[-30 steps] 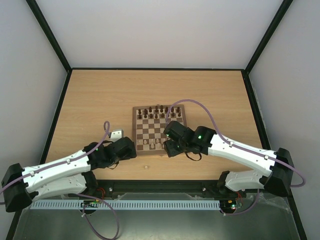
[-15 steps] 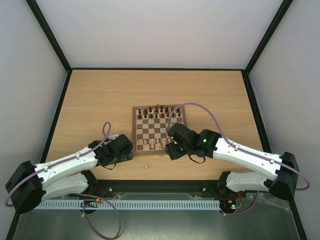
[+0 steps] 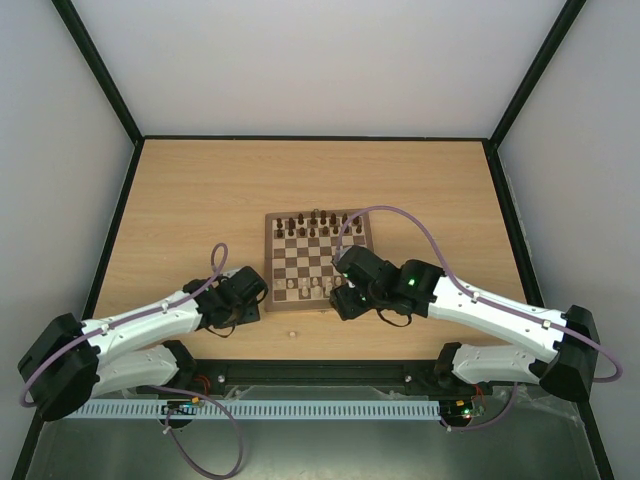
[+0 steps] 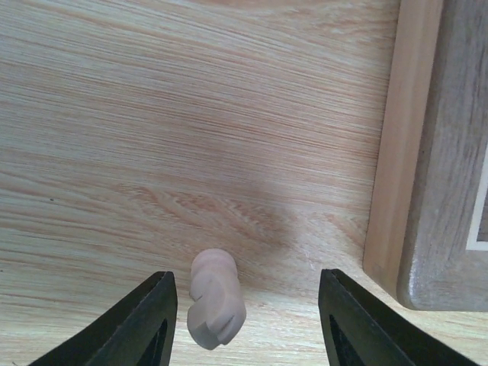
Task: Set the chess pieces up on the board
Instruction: Pick up the chess piece at the center of the board, then place the chess piece on the chessboard.
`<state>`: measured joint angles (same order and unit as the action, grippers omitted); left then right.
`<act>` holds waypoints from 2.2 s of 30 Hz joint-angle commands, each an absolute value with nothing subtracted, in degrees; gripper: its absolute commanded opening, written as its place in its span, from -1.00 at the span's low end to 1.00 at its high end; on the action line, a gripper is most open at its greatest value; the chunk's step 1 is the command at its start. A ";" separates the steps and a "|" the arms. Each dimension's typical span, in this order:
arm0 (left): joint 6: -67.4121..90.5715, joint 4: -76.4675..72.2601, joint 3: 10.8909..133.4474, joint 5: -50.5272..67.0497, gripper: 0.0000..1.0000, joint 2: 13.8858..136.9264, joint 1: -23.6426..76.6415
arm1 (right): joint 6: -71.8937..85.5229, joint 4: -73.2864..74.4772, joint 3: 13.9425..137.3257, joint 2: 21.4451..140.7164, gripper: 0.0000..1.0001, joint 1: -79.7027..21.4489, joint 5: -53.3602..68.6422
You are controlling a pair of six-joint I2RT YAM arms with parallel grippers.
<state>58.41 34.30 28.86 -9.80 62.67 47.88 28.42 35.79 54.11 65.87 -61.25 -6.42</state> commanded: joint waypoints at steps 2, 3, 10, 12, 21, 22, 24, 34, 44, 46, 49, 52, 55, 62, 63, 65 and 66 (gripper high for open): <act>57.63 34.04 27.89 -9.23 0.01 62.95 47.32 | 27.42 36.21 53.23 65.12 0.27 -61.64 -5.79; 57.61 34.21 27.86 -9.20 -0.03 62.89 47.25 | 27.41 36.14 53.17 65.13 0.27 -61.63 -5.77; 57.57 35.25 28.03 -9.47 -0.36 61.97 47.28 | 27.42 36.15 53.17 65.61 0.26 -61.62 -5.86; 57.47 35.46 27.88 -9.56 -0.45 61.88 47.28 | 27.49 36.16 53.04 65.70 0.26 -61.64 -6.05; 55.88 37.47 30.03 -9.11 -0.85 61.34 47.36 | 27.60 36.26 53.02 65.83 0.26 -61.66 -6.27; 55.49 37.06 30.20 -8.27 -0.87 61.19 47.40 | 27.62 36.29 53.00 65.83 0.26 -61.69 -6.43; 55.29 37.65 31.45 -7.70 -0.88 61.73 48.07 | 27.73 36.32 53.07 65.83 0.26 -61.62 -6.45; 53.97 41.31 44.61 -12.04 -0.88 71.15 55.56 | 27.84 36.50 53.20 65.90 0.25 -61.61 -7.17; 51.12 38.79 51.01 -13.13 -0.86 81.33 58.18 | 28.12 36.75 53.34 64.43 0.25 -61.62 -7.88; 50.65 38.13 51.64 -12.93 -0.85 82.35 58.18 | 28.12 36.80 53.35 64.51 0.25 -61.63 -7.85; 50.00 37.59 52.53 -13.30 -0.85 83.83 58.18 | 28.08 36.83 53.30 64.52 0.25 -61.61 -7.85; 49.43 36.87 53.51 -13.69 -0.85 85.12 58.18 | 28.12 36.82 53.33 64.40 0.25 -61.69 -7.91; 48.78 36.24 54.64 -13.75 -0.85 86.61 58.18 | 28.12 36.81 53.41 64.35 0.25 -61.61 -7.97; 47.60 35.65 56.52 -13.54 -0.84 89.59 58.18 | 28.12 36.74 53.29 64.41 0.26 -61.66 -7.91; 47.55 35.68 56.59 -13.60 -0.83 89.84 58.14 | 28.12 36.82 53.30 64.42 0.26 -61.68 -7.79; 47.46 35.79 56.60 -13.62 -0.82 90.00 58.18 | 28.04 36.80 53.24 64.34 0.26 -61.62 -7.81; 47.46 35.81 56.60 -13.62 -0.82 90.00 58.18 | 28.06 36.79 53.33 64.39 0.26 -61.65 -7.78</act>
<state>48.40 35.29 55.24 -12.84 89.38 57.95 28.29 35.66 53.78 65.45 -61.25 -7.14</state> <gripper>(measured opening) 0.162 0.628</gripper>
